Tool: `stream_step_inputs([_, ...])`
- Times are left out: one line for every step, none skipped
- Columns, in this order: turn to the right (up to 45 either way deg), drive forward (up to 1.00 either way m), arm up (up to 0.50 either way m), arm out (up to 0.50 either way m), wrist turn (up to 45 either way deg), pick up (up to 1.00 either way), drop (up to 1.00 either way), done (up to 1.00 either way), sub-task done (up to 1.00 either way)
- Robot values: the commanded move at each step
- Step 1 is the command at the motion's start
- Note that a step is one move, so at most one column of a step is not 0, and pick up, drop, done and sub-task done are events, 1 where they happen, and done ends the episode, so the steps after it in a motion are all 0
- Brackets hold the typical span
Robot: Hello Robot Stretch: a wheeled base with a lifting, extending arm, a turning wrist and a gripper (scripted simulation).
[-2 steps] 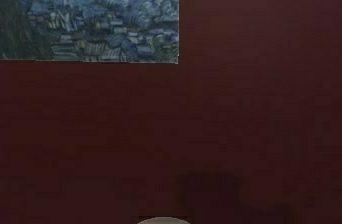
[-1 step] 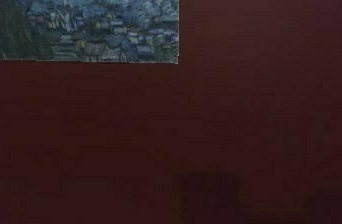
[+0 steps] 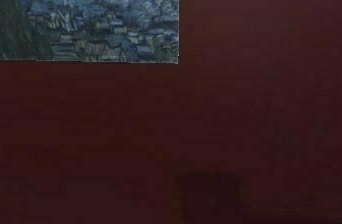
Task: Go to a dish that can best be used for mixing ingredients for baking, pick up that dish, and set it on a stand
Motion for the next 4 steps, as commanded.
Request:
stream_step_inputs([0.0, 0.0, 0.0, 0.0, 45.0, 0.0, 0.0, 0.0, 0.0])
stream_step_inputs([0.0, 0.0, 0.0, 0.0, 45.0, 0.0, 0.0, 0.0, 0.0])
stream_step_inputs([0.0, 0.0, 0.0, 0.0, 0.0, 0.0, 1.0, 0.0, 0.0])
stream_step_inputs([0.0, 0.0, 0.0, -0.1, 0.0, 0.0, 0.0, 0.0, 0.0])
